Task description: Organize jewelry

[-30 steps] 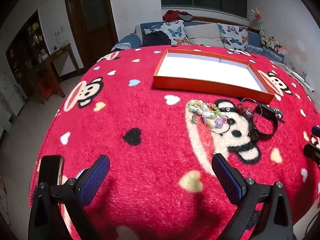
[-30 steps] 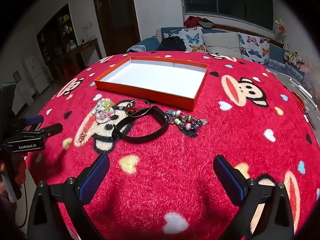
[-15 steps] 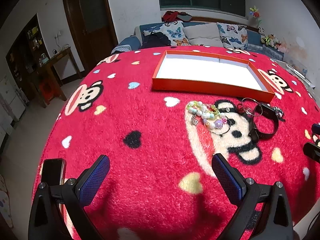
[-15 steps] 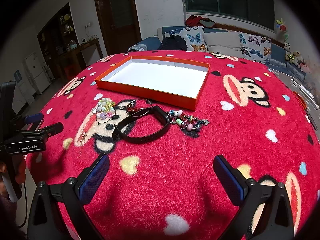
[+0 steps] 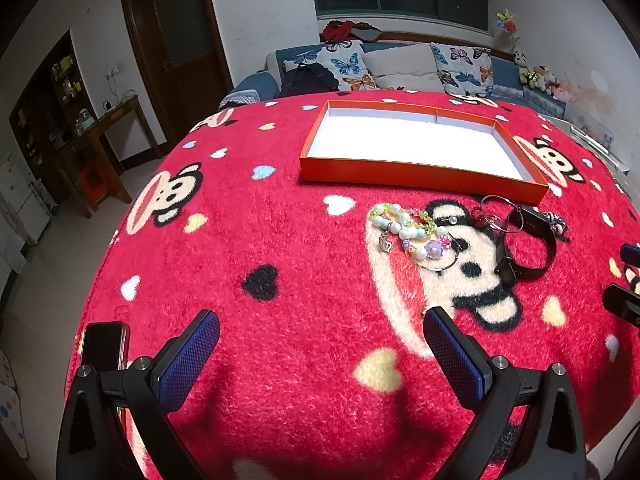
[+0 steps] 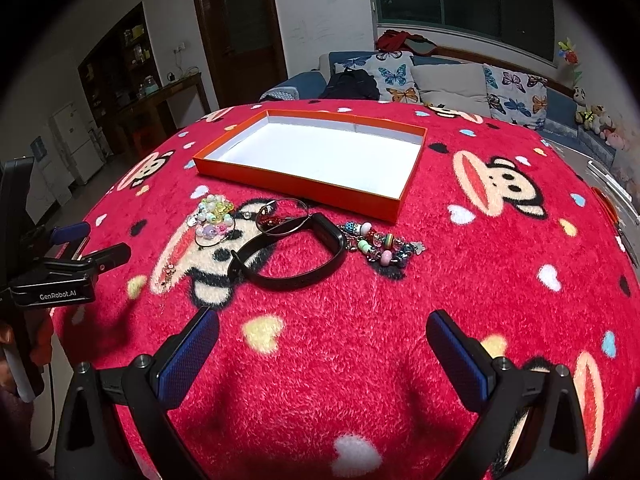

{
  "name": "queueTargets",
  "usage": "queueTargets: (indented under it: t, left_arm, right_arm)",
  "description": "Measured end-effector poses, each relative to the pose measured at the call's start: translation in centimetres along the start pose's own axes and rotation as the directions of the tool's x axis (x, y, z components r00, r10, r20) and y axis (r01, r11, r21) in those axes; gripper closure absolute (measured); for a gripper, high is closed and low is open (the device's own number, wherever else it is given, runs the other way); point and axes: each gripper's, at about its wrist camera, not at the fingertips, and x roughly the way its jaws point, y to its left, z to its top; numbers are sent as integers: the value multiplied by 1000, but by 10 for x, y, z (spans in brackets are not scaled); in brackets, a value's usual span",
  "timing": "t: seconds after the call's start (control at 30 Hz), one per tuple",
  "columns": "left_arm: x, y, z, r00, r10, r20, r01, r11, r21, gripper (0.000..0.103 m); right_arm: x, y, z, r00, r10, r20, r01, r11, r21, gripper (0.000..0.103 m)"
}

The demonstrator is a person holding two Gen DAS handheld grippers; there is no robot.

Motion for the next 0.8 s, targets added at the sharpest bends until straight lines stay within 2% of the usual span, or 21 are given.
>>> queueTargets:
  t: [0.8]
  left_arm:
    - [7,-4,-3,1000,-10,-15,10,1000,26,0]
  right_arm:
    - [5,-1,3,1000,4,-9,-5,1000,-6,0]
